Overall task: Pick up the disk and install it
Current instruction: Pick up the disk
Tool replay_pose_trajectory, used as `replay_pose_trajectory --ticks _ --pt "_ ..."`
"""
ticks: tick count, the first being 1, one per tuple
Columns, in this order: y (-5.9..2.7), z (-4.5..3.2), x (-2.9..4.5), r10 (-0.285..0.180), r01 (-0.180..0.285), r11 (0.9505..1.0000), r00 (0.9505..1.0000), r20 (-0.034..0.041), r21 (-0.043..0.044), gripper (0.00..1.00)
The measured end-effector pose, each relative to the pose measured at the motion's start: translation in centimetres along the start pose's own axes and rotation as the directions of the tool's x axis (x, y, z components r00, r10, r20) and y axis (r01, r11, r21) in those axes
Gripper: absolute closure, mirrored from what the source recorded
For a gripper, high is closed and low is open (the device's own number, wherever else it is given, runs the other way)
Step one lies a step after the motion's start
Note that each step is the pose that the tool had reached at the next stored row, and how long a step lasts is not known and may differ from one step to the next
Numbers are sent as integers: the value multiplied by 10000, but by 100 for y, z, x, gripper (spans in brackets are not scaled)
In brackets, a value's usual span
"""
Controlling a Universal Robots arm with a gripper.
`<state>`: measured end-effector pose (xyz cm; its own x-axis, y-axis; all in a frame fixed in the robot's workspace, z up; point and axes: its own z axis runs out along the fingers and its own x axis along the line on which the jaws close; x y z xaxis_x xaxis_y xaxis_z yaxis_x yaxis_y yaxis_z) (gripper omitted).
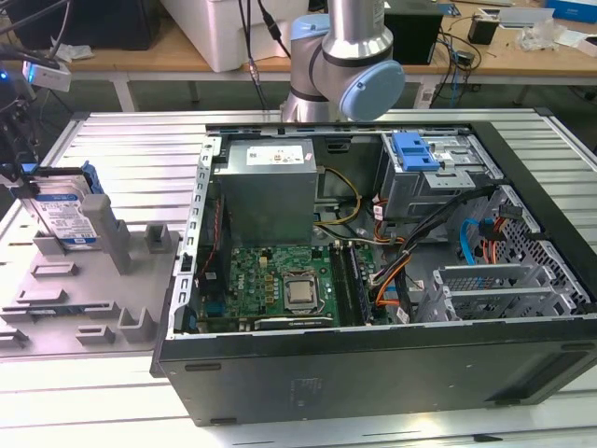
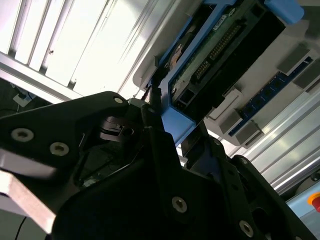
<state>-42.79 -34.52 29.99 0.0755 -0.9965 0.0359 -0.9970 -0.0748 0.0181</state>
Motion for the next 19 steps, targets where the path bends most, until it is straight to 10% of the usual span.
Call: replay_pose_trajectory --ticks 19 --pt "0 27 11 1 -1 10000 10000 1 1 59"
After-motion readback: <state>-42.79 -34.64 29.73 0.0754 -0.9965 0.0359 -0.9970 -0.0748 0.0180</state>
